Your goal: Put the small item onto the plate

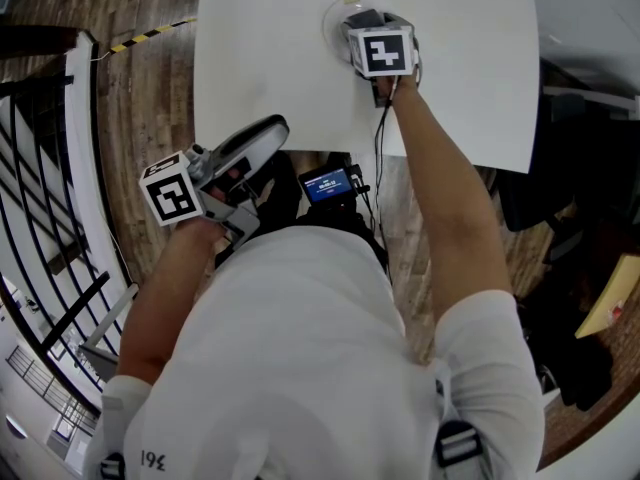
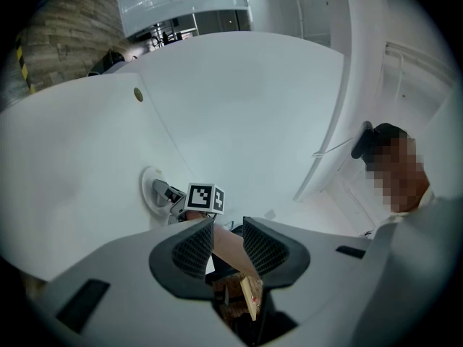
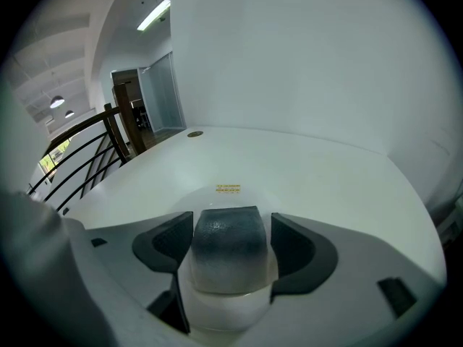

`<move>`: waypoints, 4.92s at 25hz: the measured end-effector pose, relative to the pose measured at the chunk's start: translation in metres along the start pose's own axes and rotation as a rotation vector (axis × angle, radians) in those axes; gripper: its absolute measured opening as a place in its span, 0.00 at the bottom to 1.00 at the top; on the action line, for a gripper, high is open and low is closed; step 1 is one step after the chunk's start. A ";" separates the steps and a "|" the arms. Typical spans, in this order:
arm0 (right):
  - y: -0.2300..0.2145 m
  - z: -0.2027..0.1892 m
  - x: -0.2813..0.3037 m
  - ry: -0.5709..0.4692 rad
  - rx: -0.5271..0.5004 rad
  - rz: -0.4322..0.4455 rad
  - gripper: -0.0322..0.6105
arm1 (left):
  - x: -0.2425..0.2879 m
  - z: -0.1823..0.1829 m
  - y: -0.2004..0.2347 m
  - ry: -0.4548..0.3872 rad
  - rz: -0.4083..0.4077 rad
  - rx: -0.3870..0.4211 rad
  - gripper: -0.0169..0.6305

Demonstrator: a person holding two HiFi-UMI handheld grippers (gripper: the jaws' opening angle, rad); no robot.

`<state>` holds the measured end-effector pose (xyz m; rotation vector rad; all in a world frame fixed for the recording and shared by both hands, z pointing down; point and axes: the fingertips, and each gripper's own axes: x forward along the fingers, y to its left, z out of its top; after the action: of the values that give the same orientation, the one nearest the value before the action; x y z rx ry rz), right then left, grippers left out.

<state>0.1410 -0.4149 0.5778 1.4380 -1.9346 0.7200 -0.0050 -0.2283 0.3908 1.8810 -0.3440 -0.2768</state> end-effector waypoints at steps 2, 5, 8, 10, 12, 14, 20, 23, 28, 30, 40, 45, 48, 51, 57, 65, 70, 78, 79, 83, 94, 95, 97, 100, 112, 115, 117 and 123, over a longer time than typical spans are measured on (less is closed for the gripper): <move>-0.005 0.006 -0.002 -0.024 -0.018 -0.020 0.55 | 0.000 0.000 0.000 0.002 0.000 0.004 0.20; -0.006 0.007 -0.005 -0.028 -0.011 -0.021 0.55 | 0.000 -0.001 -0.001 -0.002 -0.004 -0.002 0.20; -0.007 0.008 -0.009 -0.028 0.002 -0.028 0.55 | 0.000 0.000 -0.001 -0.004 -0.009 0.001 0.20; -0.008 0.010 -0.012 -0.036 -0.001 -0.035 0.55 | 0.000 0.001 -0.002 -0.006 -0.011 0.004 0.20; -0.010 0.011 -0.015 -0.039 -0.002 -0.040 0.55 | -0.001 0.001 -0.002 -0.006 -0.012 0.009 0.20; -0.011 0.010 -0.018 -0.039 0.005 -0.041 0.55 | 0.000 0.001 -0.004 -0.011 -0.016 0.006 0.20; -0.014 0.008 -0.028 -0.043 0.016 -0.059 0.55 | 0.000 0.002 -0.004 -0.014 -0.025 0.011 0.20; -0.017 0.005 -0.033 -0.040 0.019 -0.068 0.55 | 0.001 0.003 -0.007 -0.017 -0.035 0.008 0.20; -0.021 -0.002 -0.041 -0.041 0.030 -0.082 0.55 | 0.001 0.002 -0.007 -0.015 -0.044 0.014 0.20; -0.023 -0.002 -0.046 -0.046 0.034 -0.086 0.55 | 0.001 0.003 -0.008 -0.016 -0.051 0.017 0.20; -0.020 -0.007 -0.067 -0.095 0.086 -0.035 0.55 | 0.002 0.004 -0.012 -0.028 -0.075 0.001 0.20; -0.014 -0.007 -0.085 -0.126 0.105 -0.022 0.55 | -0.005 0.005 -0.016 -0.051 -0.088 -0.007 0.20; -0.003 -0.005 -0.106 -0.149 0.116 -0.017 0.49 | -0.015 0.002 -0.029 -0.064 -0.108 -0.004 0.20; 0.003 -0.003 -0.119 -0.172 0.132 -0.003 0.46 | -0.019 0.002 -0.037 -0.072 -0.127 0.002 0.20; 0.026 0.007 -0.149 -0.221 0.147 0.034 0.34 | -0.029 0.008 -0.057 -0.095 -0.175 0.021 0.20; 0.051 0.019 -0.190 -0.285 0.146 0.052 0.14 | -0.040 0.012 -0.078 -0.112 -0.222 0.039 0.20; 0.054 0.019 -0.210 -0.305 0.168 0.041 0.06 | -0.045 0.012 -0.091 -0.111 -0.245 0.061 0.20; 0.070 0.022 -0.244 -0.347 0.214 0.060 0.05 | -0.059 0.012 -0.106 -0.106 -0.270 0.091 0.20; 0.073 0.022 -0.249 -0.353 0.224 0.069 0.05 | -0.061 0.011 -0.108 -0.103 -0.274 0.096 0.20; 0.085 0.027 -0.275 -0.400 0.301 0.118 0.05 | -0.069 0.011 -0.118 -0.098 -0.290 0.117 0.20; 0.080 0.052 -0.350 -0.571 0.437 0.220 0.05 | -0.067 0.014 -0.135 -0.089 -0.327 0.148 0.20; 0.080 0.053 -0.355 -0.578 0.440 0.220 0.05 | -0.067 0.015 -0.135 -0.090 -0.328 0.146 0.20; 0.079 0.053 -0.360 -0.589 0.440 0.221 0.05 | -0.067 0.014 -0.135 -0.091 -0.328 0.144 0.20; 0.081 0.052 -0.363 -0.594 0.434 0.222 0.05 | -0.067 0.012 -0.133 -0.085 -0.325 0.137 0.20; 0.082 0.058 -0.368 -0.616 0.385 0.199 0.05 | -0.053 -0.009 -0.132 -0.012 -0.334 0.095 0.20; 0.079 0.055 -0.369 -0.616 0.389 0.203 0.05 | -0.049 -0.015 -0.131 0.001 -0.332 0.087 0.20; 0.078 0.055 -0.368 -0.616 0.390 0.202 0.05 | -0.048 -0.015 -0.130 0.006 -0.331 0.084 0.20; 0.077 0.058 -0.364 -0.614 0.384 0.203 0.05 | -0.046 -0.014 -0.130 0.006 -0.330 0.084 0.20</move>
<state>0.1382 -0.2084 0.2629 1.8739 -2.5377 0.8435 -0.0295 -0.1586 0.2739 2.0180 -0.0379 -0.4843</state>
